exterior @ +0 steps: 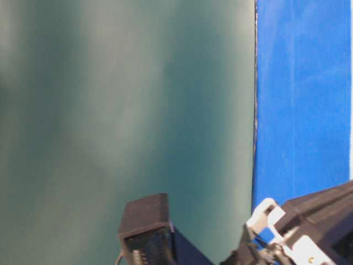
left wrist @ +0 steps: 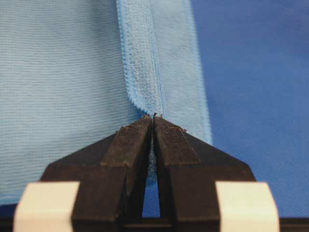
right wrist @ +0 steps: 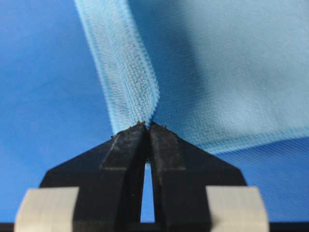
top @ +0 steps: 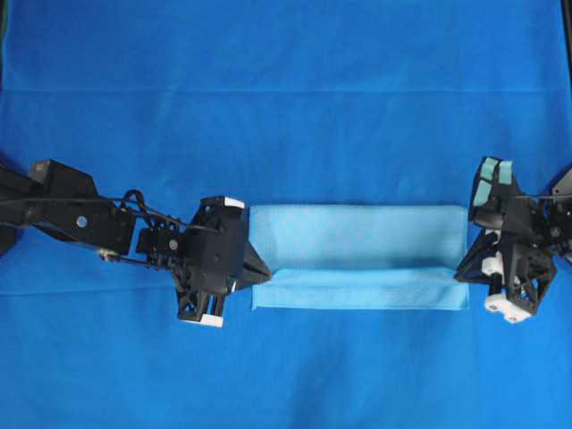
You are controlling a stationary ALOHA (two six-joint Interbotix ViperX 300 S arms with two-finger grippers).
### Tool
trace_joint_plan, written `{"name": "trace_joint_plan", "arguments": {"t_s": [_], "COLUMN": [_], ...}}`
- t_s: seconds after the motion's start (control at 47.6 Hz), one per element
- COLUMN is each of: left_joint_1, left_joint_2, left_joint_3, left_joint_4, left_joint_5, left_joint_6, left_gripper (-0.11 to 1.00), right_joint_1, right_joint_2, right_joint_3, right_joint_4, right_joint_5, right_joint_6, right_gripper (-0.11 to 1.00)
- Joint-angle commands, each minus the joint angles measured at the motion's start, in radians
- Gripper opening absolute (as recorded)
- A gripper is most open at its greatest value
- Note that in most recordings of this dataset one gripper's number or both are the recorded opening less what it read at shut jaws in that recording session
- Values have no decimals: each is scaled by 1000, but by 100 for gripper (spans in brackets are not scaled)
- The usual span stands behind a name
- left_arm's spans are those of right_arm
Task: Fold the light blue towel.
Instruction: 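Lift the far edge and fold it toward the near edge, then release the folded edge and raise both grippers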
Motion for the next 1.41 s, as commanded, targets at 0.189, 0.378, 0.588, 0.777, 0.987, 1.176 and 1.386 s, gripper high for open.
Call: {"name": "trace_joint_plan", "arguments": {"t_s": [0.189, 0.378, 0.588, 0.777, 0.987, 1.176, 1.386], "left_joint_1": [3, 9, 6, 12, 63, 132, 195], "left_joint_2": [14, 17, -6, -92, -141, -132, -83], "left_joint_3": [-26, -29, -28, -18, -5, -9, -15], "left_joint_4": [0, 0, 0, 0, 0, 0, 0], "left_joint_5": [-15, -20, -8, 37, 55, 84, 86], "left_joint_6": [-2, -2, -2, 2, 6, 14, 17], "left_gripper": [1, 4, 59, 66, 65, 65, 65], "right_joint_1": [38, 37, 69, 64, -72, -225, -298], "right_joint_2": [78, 104, 94, 9, -81, -72, -3], "right_joint_3": [-26, -40, -44, -43, -21, -25, -29], "right_joint_4": [3, 5, -2, -46, -166, -290, -382], "right_joint_5": [-49, -49, -43, -17, 48, 130, 141], "right_joint_6": [8, 52, 83, 83, 84, 84, 86], "right_gripper": [2, 4, 61, 62, 63, 63, 63]}}
